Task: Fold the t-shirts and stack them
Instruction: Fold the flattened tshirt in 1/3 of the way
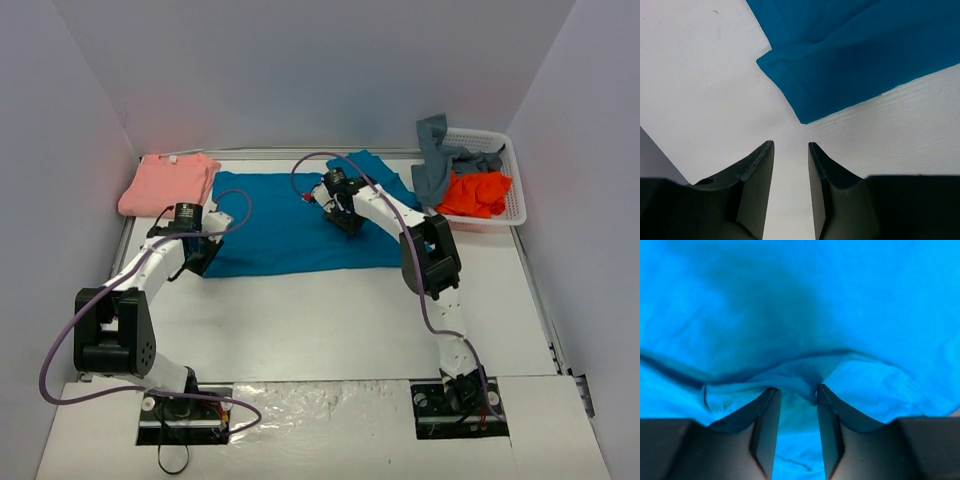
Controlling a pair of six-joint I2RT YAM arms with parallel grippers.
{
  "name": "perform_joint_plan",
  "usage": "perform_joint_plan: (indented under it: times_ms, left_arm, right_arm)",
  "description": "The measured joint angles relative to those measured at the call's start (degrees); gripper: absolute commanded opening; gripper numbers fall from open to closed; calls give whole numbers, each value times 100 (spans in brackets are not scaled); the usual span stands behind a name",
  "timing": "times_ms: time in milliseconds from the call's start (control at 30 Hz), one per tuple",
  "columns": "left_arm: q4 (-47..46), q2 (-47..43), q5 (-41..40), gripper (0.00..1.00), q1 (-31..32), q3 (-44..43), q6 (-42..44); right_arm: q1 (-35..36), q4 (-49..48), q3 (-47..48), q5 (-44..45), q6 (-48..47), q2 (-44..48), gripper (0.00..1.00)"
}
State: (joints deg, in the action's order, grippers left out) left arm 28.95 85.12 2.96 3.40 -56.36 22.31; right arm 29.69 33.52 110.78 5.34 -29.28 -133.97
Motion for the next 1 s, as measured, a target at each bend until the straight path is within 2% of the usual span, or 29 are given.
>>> perform_joint_plan:
  times_ms: [400,667,867,1000]
  left_arm:
    - [52,-55,17,33,133,127,219]
    - [-22,-33,-87,32,841,592,455]
    - [-304,446,-297,32,898,592,481]
    - [-463,673,-625,32,909,470,483]
  right_arm:
    - [-168,-326,-1014,221,0,1692,40]
    - [-673,-422,-2531,238,24,2983,40]
    - [-750,-391,-3698,192,79,3471,40]
    - [-752,-354,-4087,184,107,3648,40]
